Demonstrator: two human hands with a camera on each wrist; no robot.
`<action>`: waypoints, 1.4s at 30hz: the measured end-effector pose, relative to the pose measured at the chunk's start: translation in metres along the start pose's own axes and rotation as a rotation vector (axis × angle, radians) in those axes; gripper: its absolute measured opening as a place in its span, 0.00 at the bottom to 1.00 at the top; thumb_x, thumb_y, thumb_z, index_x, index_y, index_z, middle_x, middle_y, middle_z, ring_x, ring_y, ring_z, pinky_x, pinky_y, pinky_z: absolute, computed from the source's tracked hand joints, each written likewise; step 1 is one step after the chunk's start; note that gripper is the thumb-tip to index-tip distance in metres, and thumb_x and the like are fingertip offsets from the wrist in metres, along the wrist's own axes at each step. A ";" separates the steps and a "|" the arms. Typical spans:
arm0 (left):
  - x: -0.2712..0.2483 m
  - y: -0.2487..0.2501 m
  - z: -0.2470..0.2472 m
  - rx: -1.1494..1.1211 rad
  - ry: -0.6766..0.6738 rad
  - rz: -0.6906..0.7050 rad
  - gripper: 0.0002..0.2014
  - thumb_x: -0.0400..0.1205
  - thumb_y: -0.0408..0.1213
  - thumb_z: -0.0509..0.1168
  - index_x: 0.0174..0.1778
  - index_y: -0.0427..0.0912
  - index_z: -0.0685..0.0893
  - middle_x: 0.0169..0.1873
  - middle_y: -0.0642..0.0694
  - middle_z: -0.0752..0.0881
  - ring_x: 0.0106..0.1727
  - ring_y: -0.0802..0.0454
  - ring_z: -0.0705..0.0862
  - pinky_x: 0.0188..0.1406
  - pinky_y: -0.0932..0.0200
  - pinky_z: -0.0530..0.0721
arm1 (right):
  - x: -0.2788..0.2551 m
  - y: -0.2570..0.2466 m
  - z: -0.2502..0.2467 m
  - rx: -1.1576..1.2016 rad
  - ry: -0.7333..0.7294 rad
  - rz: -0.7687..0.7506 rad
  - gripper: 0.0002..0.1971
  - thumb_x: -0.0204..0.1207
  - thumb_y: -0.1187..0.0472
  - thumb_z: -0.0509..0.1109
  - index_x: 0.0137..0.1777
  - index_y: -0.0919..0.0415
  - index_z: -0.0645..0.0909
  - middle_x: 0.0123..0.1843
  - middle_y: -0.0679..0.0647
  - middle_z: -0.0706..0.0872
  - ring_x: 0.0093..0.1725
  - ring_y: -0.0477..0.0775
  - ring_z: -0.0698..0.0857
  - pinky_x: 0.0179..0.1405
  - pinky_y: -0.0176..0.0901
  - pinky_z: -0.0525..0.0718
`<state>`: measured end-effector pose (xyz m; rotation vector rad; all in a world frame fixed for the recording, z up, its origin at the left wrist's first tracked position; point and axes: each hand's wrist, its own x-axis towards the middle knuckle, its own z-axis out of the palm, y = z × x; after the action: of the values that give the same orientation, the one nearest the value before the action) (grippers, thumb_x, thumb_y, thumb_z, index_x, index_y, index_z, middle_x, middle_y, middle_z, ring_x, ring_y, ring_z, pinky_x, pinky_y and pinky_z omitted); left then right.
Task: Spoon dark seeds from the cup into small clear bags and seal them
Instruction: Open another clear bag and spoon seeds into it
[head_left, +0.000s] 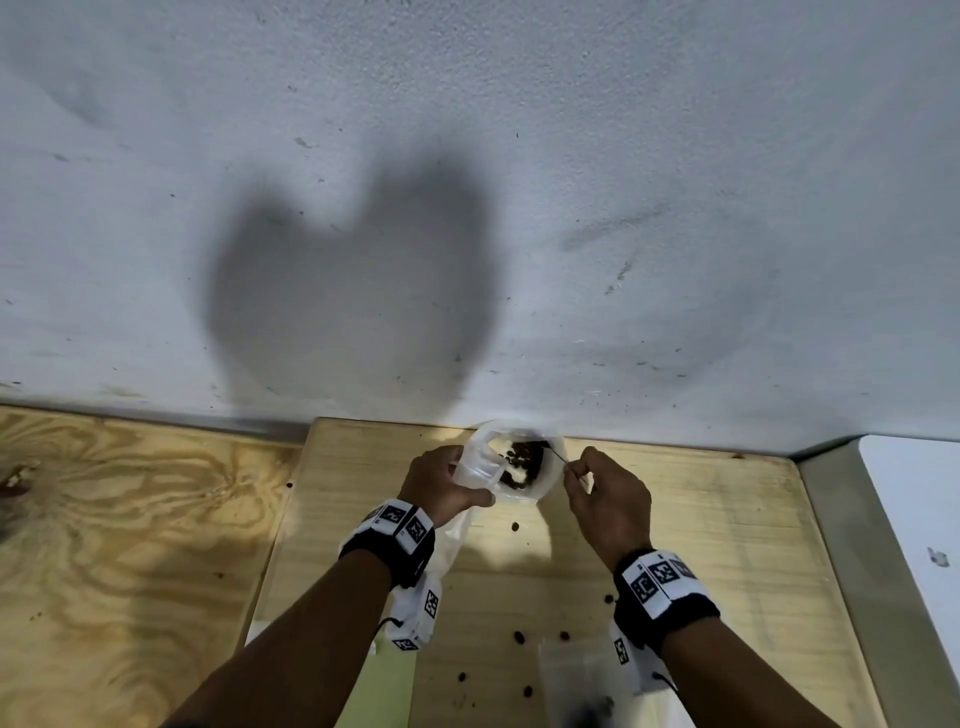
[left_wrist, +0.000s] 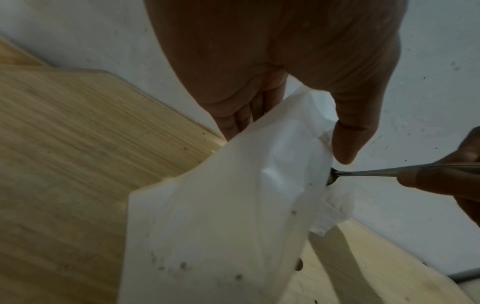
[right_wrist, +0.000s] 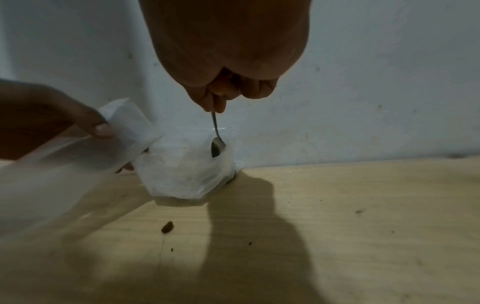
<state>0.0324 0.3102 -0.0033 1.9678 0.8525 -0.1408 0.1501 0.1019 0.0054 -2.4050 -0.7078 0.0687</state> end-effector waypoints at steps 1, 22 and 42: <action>0.000 0.000 0.001 -0.008 0.002 -0.002 0.29 0.58 0.48 0.84 0.55 0.47 0.86 0.47 0.54 0.88 0.48 0.55 0.86 0.46 0.60 0.84 | -0.001 -0.001 0.000 -0.042 -0.006 -0.039 0.11 0.74 0.63 0.77 0.37 0.55 0.77 0.28 0.45 0.79 0.24 0.51 0.75 0.26 0.36 0.66; -0.001 0.006 0.001 -0.032 -0.012 -0.032 0.28 0.56 0.52 0.83 0.51 0.48 0.88 0.45 0.54 0.89 0.47 0.56 0.86 0.49 0.56 0.86 | -0.005 -0.005 0.003 0.034 -0.056 0.048 0.12 0.76 0.60 0.75 0.37 0.52 0.74 0.24 0.43 0.75 0.24 0.48 0.74 0.26 0.36 0.68; -0.004 0.013 -0.003 0.035 -0.024 -0.053 0.28 0.57 0.53 0.83 0.49 0.45 0.87 0.45 0.51 0.88 0.47 0.53 0.85 0.45 0.57 0.83 | -0.002 -0.016 -0.002 -0.183 -0.189 -0.098 0.08 0.71 0.66 0.73 0.40 0.56 0.76 0.33 0.50 0.82 0.27 0.59 0.80 0.24 0.42 0.69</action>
<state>0.0374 0.3066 0.0095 1.9724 0.8924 -0.2115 0.1414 0.1110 0.0160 -2.5564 -0.9549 0.2012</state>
